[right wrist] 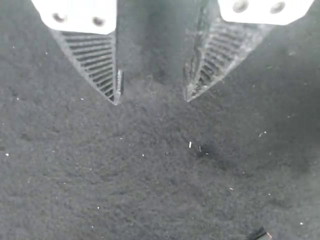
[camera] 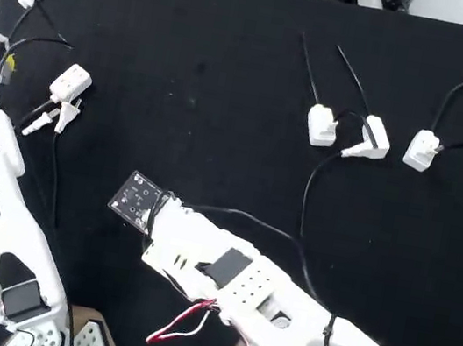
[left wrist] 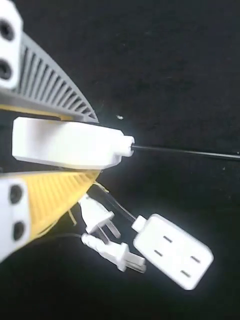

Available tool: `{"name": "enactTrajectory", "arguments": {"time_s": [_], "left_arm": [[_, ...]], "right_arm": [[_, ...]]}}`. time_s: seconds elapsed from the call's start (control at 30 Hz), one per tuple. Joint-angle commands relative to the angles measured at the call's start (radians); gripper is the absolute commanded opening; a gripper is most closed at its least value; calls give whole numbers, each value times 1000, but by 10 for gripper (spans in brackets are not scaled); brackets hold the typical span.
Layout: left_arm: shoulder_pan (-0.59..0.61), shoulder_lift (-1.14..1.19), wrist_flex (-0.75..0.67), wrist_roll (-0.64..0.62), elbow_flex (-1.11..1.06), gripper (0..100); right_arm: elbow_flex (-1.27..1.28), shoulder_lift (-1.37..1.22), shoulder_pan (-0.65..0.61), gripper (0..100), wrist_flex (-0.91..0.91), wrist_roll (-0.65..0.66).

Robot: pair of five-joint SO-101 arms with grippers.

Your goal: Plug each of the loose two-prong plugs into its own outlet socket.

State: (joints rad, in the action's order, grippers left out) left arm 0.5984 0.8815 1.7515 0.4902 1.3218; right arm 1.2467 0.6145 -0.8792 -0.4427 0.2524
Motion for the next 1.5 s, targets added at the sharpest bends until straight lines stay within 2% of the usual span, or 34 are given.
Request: {"name": "enactTrajectory", "arguments": {"time_s": [0.0,0.2,0.4,0.53,0.83,1.0,1.13,1.3,1.47], "left_arm": [[10,-29,12,-135,10,30],[1,-224,12,-203,-346,30],[-64,-608,9,-204,-748,30],[-173,-875,-21,-203,-1069,30],[-426,-1327,-482,-209,-1767,30],[-627,-1442,-658,-256,-2078,30],[-748,-1488,-818,-322,-2242,30],[-739,-1494,-990,-379,-2361,45],[-590,-1494,-1002,-384,-2387,222]], "right_arm": [[-13,35,81,181,41,-23],[-31,36,256,181,83,-184],[-39,36,301,181,86,-192],[-39,36,359,181,86,-199],[-36,31,376,181,87,-199],[-38,30,374,181,87,-199],[-36,30,374,181,87,-199],[-33,30,374,181,87,-196],[-33,30,374,181,87,-195]]}}
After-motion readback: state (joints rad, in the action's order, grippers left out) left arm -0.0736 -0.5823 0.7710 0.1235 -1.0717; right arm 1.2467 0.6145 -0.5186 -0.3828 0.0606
